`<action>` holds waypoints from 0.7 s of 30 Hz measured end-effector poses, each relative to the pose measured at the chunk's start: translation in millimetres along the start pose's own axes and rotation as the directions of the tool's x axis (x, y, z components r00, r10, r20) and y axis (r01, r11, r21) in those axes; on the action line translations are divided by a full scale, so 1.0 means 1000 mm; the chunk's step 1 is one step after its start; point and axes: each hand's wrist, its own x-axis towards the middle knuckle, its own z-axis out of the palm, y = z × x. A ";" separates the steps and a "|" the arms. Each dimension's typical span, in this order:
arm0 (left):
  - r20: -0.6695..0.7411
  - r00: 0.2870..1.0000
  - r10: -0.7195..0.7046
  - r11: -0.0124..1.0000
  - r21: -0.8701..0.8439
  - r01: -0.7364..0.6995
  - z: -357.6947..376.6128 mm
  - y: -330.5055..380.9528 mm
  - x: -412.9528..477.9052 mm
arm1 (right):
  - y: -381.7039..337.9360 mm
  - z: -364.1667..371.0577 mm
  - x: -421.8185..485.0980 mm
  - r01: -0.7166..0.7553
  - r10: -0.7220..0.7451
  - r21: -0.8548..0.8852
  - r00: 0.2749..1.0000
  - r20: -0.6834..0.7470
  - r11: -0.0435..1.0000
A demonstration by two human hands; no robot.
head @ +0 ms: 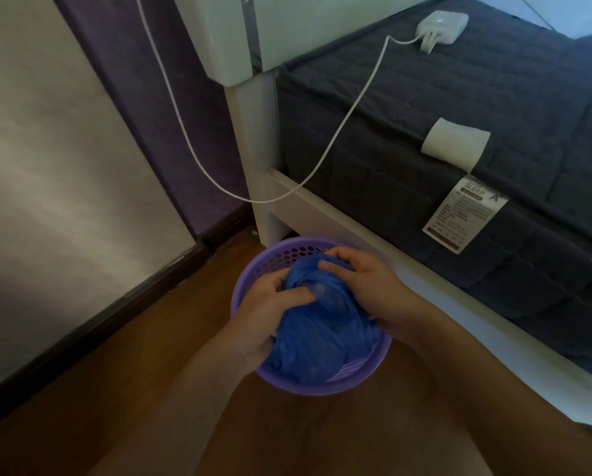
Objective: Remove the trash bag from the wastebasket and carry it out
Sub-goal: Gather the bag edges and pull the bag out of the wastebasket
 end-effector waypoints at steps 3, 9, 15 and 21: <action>0.010 0.999 0.036 0.996 0.076 -0.036 0.003 0.002 -0.002 | -0.001 0.000 -0.001 0.004 -0.003 0.024 0.999 -0.041 1.000; 0.052 0.916 0.398 0.690 0.641 -0.336 -0.011 -0.004 0.005 | 0.000 -0.002 -0.005 -0.074 0.066 -0.050 0.988 -0.136 0.996; 0.322 0.799 0.508 0.167 0.873 -0.458 -0.021 -0.006 0.010 | -0.006 -0.006 -0.014 -0.178 0.189 -0.183 0.981 0.048 0.967; 0.170 0.918 0.359 0.466 0.819 -0.334 -0.019 -0.004 0.010 | -0.006 -0.003 -0.014 0.223 -0.147 -0.661 0.975 0.169 0.717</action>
